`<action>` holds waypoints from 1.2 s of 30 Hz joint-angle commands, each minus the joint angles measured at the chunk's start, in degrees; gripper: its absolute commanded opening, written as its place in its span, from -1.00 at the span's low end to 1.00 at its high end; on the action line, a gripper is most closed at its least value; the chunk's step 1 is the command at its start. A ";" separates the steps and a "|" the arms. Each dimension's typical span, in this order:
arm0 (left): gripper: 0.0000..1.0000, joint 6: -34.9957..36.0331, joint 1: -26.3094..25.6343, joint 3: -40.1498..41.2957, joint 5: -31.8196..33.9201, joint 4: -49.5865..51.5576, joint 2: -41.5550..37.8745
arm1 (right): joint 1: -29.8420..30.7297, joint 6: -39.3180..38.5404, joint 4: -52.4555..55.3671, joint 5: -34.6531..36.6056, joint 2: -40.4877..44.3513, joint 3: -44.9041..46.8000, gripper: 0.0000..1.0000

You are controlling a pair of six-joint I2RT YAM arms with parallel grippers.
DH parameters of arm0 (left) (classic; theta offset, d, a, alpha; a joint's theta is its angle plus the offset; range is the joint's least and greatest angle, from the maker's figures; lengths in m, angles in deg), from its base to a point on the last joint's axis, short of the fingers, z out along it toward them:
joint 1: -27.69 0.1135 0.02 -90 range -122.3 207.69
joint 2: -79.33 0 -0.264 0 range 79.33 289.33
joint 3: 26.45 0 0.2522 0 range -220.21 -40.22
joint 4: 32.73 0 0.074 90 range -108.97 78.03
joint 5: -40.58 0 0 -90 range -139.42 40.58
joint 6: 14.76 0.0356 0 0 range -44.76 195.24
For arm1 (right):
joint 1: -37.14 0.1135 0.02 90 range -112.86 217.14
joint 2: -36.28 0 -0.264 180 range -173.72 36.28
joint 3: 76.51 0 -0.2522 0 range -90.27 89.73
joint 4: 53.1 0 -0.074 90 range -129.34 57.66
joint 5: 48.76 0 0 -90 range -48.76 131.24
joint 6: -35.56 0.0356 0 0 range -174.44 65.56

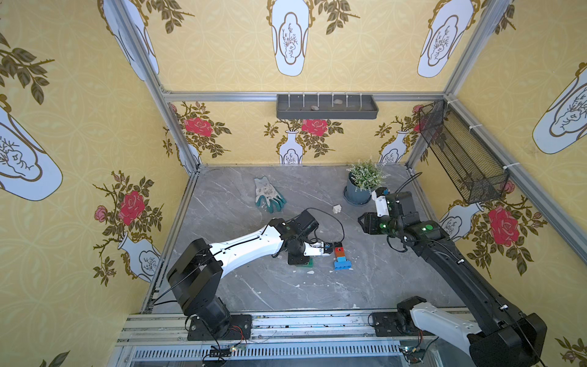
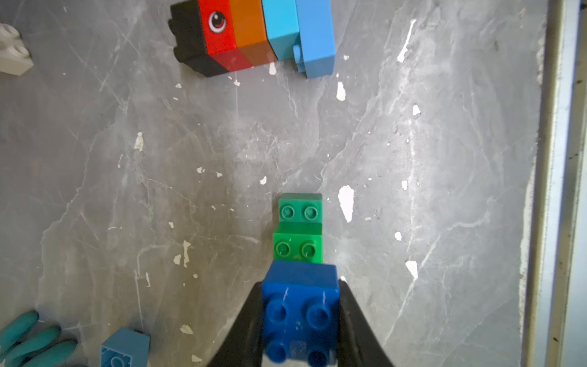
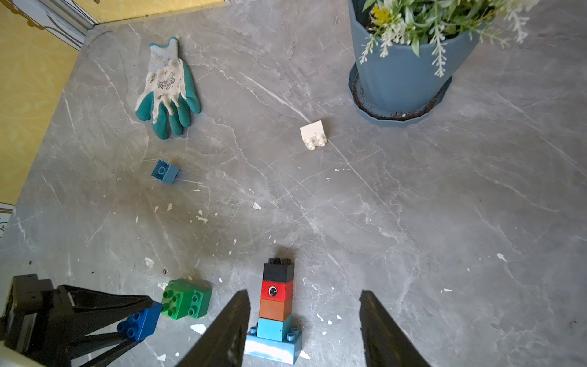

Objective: Assemble the number 1 with lego
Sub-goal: Assemble the lego brick with the lego brick.

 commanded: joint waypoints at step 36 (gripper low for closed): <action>-1.00 -3.76 -0.26 -0.61 1.65 -1.77 4.85 | -0.22 -1.10 2.76 -4.80 -4.01 -2.50 0.16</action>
